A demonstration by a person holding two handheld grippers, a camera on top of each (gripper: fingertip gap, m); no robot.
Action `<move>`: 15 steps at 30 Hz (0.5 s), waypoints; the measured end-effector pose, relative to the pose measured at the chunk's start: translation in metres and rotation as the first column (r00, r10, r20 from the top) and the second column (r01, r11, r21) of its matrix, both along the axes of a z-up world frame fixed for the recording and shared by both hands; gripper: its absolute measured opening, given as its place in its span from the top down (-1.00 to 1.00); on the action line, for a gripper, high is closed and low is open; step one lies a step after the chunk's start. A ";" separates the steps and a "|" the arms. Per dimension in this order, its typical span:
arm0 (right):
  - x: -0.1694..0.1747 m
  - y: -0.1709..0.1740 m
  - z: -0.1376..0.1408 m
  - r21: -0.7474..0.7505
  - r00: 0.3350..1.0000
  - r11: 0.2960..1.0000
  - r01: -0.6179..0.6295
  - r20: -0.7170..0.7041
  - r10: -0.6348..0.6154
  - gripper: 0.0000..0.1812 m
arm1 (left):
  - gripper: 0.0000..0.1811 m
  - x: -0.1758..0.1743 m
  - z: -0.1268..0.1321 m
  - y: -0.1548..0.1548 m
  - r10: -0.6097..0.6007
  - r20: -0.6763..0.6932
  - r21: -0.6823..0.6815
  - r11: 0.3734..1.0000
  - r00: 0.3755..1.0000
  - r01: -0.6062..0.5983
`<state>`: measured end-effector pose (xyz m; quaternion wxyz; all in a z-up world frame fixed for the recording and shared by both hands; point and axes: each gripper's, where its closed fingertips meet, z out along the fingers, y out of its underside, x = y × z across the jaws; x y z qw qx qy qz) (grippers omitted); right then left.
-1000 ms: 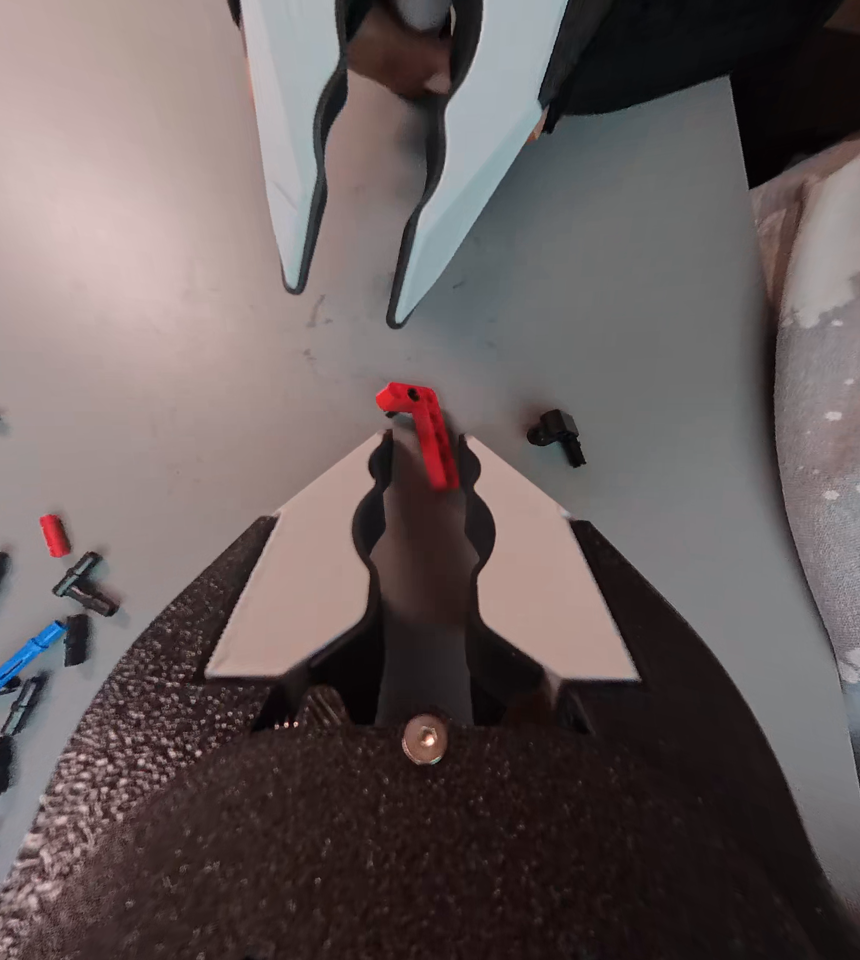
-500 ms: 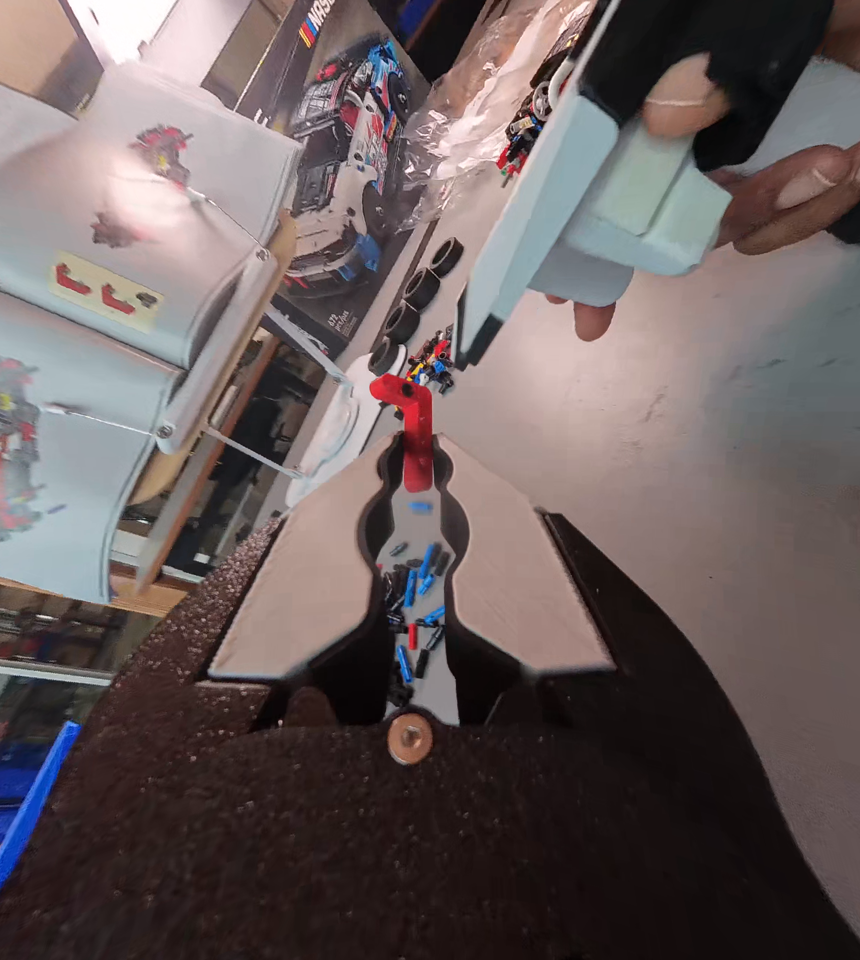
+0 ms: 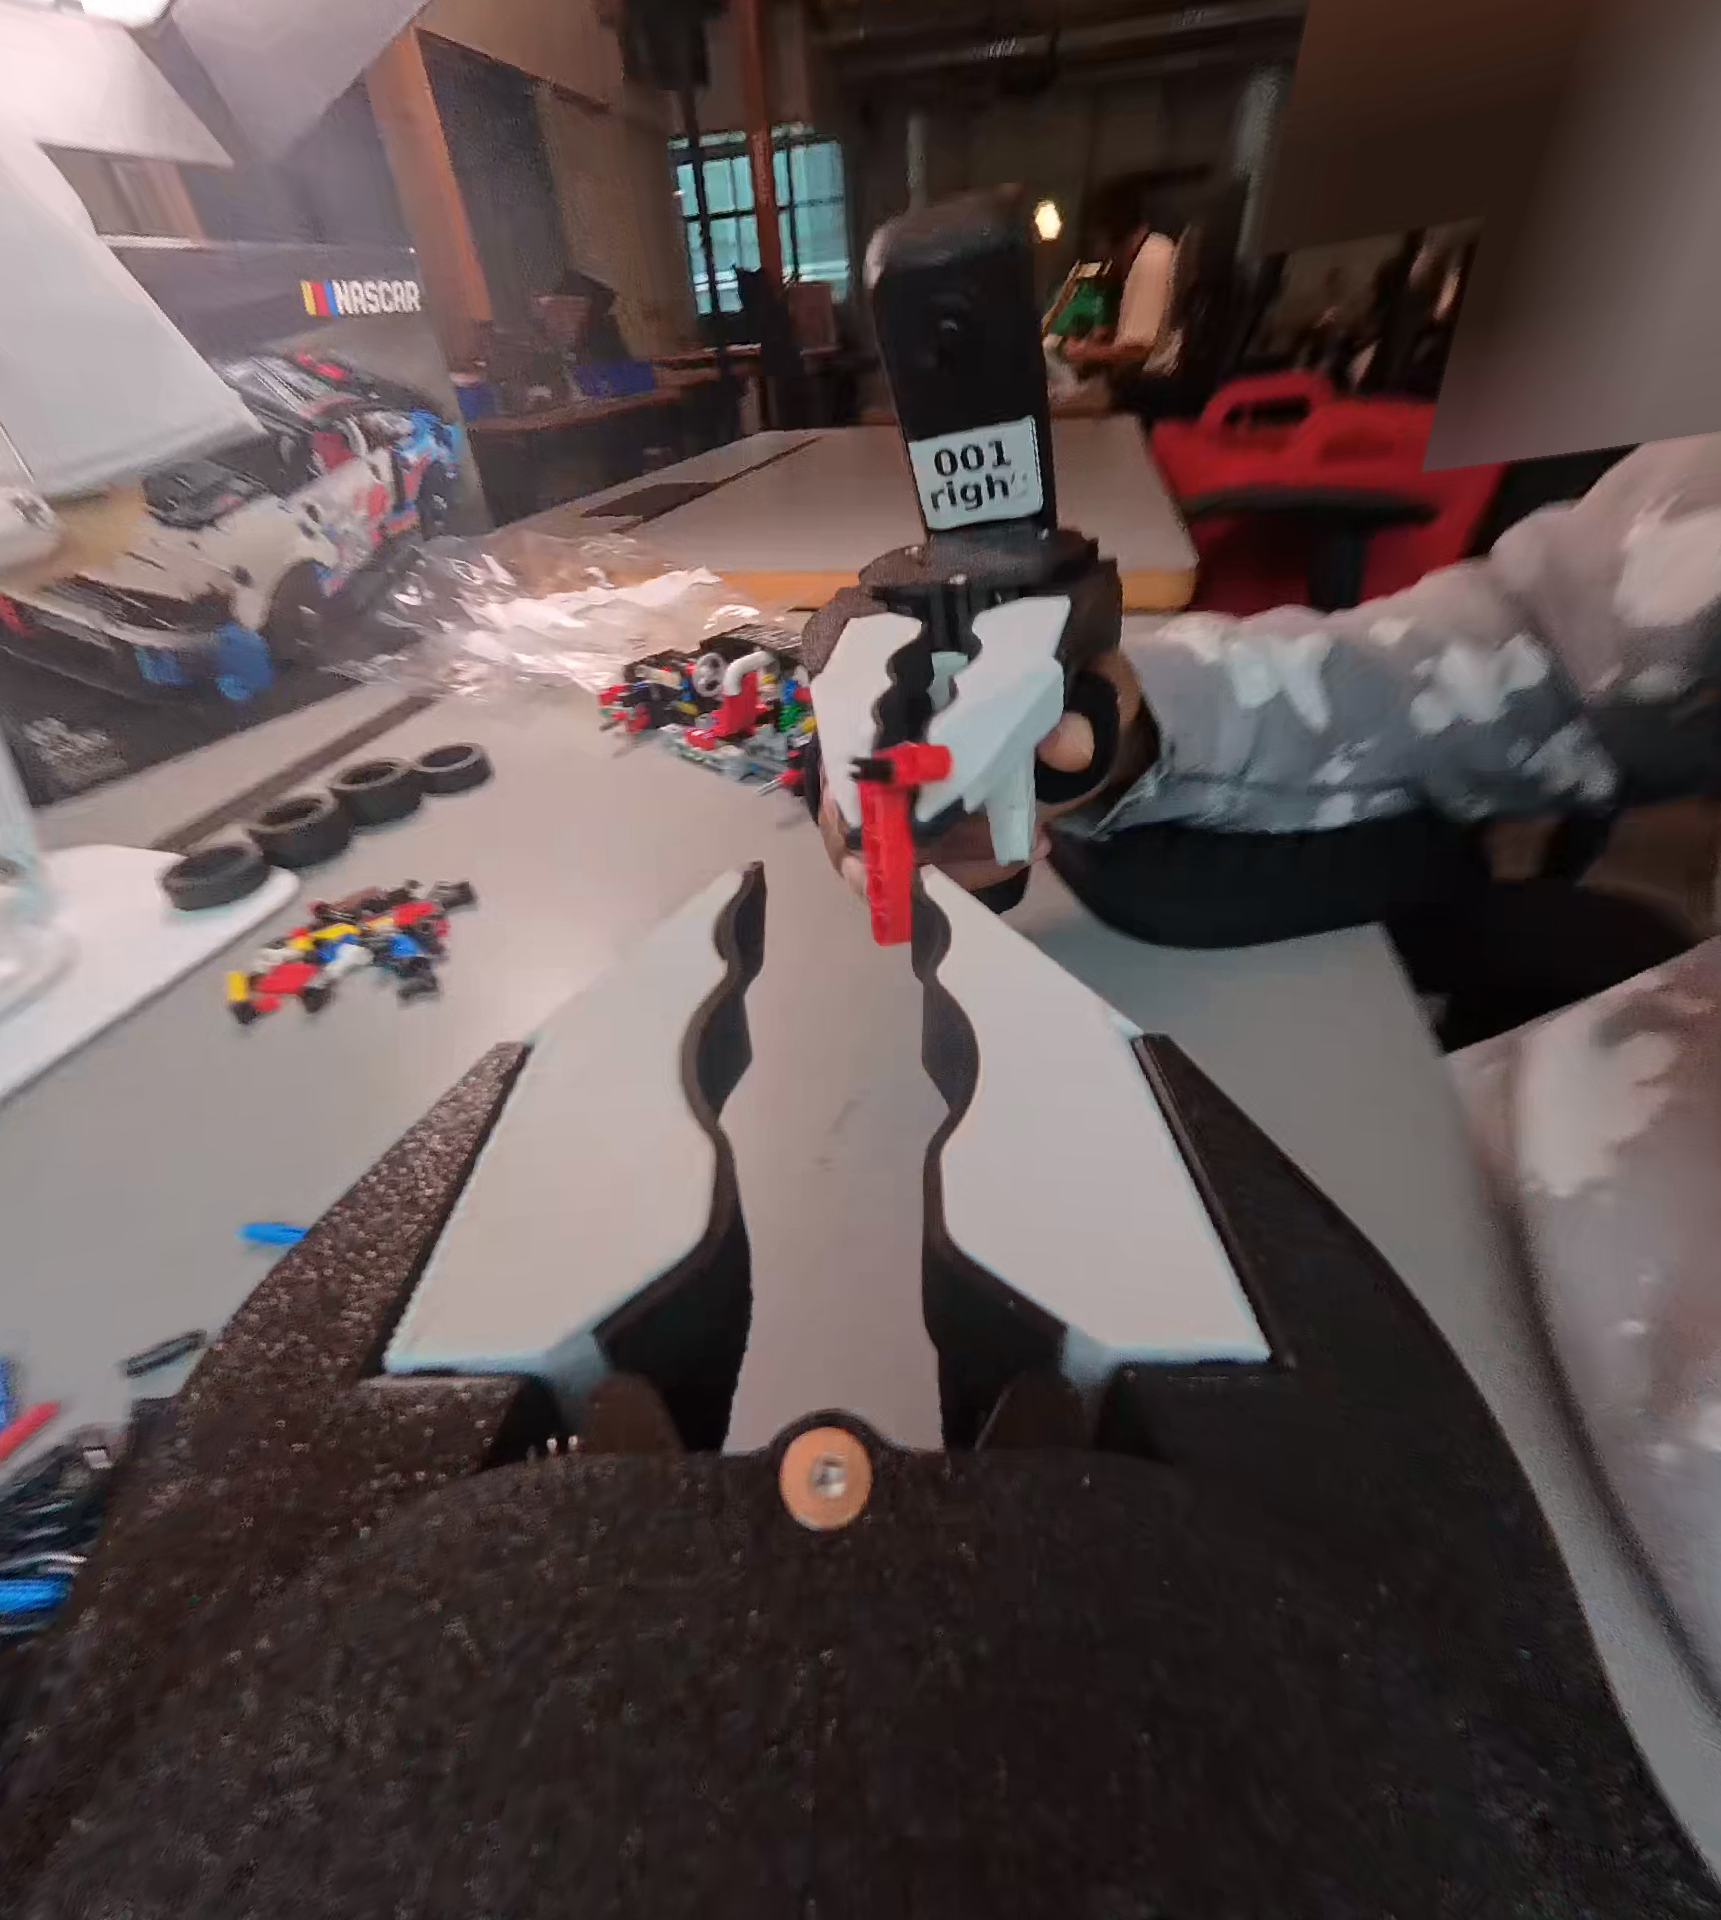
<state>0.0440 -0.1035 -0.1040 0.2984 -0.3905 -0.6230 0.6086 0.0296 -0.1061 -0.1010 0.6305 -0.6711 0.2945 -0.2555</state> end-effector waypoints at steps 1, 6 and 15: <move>0.004 -0.006 -0.001 0.022 0.999 0.999 -0.039 0.003 0.039 0.90 | 0.72 -0.001 0.003 -0.002 -0.042 0.088 -0.057 0.997 0.995 0.047; 0.012 -0.026 -0.011 0.053 0.990 0.989 -0.140 0.036 0.138 0.90 | 0.85 0.019 0.002 -0.022 -0.221 0.148 -0.114 0.964 0.964 0.239; 0.016 -0.043 -0.024 0.054 0.970 0.971 -0.231 0.096 0.225 0.92 | 0.97 0.037 -0.010 -0.038 -0.326 0.065 -0.138 0.933 0.943 0.332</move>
